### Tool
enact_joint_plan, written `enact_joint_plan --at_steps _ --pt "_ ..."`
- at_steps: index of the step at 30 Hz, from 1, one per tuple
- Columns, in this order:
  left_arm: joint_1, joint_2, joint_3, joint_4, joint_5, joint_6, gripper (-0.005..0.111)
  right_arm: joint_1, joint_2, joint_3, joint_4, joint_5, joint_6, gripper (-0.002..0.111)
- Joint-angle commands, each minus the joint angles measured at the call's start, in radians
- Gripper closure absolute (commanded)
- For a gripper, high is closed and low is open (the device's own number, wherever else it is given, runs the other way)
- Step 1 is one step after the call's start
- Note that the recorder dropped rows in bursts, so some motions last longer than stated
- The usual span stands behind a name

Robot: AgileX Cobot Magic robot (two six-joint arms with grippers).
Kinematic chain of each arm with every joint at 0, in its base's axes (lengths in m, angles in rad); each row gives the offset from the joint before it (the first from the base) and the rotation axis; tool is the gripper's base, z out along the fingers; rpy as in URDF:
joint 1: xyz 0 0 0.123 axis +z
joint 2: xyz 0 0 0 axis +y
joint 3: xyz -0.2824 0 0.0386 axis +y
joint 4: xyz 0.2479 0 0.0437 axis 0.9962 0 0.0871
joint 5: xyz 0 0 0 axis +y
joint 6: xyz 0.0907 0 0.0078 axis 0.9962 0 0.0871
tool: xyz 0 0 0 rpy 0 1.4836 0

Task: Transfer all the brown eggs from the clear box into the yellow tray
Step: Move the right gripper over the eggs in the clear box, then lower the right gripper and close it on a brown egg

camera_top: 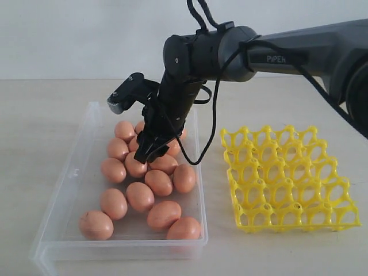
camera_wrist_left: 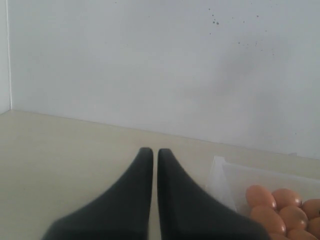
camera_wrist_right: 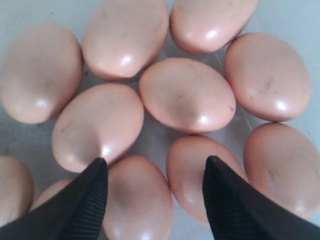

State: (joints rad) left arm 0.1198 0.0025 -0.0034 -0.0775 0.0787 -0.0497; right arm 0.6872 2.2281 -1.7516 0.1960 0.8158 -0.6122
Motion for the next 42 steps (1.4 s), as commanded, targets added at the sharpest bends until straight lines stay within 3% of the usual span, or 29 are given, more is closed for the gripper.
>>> enact_joint_plan --at_steps 1,10,19,42 --pt "-0.002 -0.002 0.003 -0.009 -0.003 -0.009 0.103 0.001 0.016 0.004 -0.044 0.104 -0.003 0.057" --pt "-0.002 -0.002 0.003 -0.009 -0.003 -0.009 0.103 0.007 0.016 0.004 -0.058 0.190 -0.045 0.057" --pt "-0.002 -0.002 0.003 -0.009 -0.003 -0.009 0.103 0.024 0.016 0.004 -0.037 0.046 -0.052 0.057" --pt "-0.002 -0.002 0.003 -0.009 -0.004 -0.009 0.103 0.024 0.073 0.004 -0.026 0.029 0.010 0.057"
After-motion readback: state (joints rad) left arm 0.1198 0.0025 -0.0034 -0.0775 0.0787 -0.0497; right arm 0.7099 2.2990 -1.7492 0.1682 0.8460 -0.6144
